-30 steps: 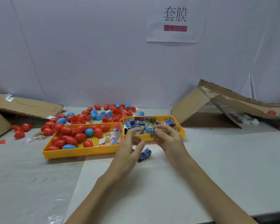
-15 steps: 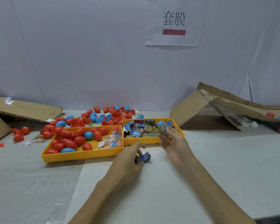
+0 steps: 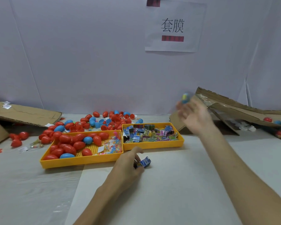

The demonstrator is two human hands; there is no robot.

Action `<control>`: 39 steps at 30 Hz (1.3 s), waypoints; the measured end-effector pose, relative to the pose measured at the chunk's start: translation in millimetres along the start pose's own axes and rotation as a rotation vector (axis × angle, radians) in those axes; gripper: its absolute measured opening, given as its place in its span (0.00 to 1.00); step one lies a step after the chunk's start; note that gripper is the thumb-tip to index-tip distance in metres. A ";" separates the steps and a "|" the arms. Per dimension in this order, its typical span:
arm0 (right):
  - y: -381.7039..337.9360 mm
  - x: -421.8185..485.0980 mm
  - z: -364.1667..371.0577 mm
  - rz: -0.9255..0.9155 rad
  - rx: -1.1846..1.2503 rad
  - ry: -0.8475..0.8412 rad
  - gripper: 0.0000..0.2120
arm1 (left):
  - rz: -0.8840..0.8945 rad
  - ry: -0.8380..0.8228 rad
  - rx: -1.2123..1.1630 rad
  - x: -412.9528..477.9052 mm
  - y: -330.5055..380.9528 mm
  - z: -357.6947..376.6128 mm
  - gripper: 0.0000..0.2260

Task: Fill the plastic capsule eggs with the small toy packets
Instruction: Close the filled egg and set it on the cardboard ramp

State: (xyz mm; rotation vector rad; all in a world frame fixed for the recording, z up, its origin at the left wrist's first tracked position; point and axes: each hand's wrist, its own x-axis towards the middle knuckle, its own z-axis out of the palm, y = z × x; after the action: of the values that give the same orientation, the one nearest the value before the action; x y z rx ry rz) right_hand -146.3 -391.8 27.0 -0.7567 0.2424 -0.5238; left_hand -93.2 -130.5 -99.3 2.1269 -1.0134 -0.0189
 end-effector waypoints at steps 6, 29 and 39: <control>10.0 -0.1 -23.8 -0.139 0.154 0.056 0.10 | 0.003 -0.006 -0.014 -1.3 1.1 -1.7 0.20; 122.1 -52.4 -29.0 -0.131 -1.512 -0.315 0.13 | 0.004 -0.007 -0.041 1.0 -1.9 0.0 0.20; 119.9 -46.1 -34.4 -0.083 -1.434 -0.324 0.09 | -0.008 -0.021 -0.043 1.3 0.0 0.2 0.19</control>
State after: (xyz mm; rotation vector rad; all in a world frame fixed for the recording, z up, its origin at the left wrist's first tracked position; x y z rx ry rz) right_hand -155.2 -314.6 -80.9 -2.2295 0.2653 -0.2253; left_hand -92.4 -131.6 -99.1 2.0963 -1.0076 -0.0667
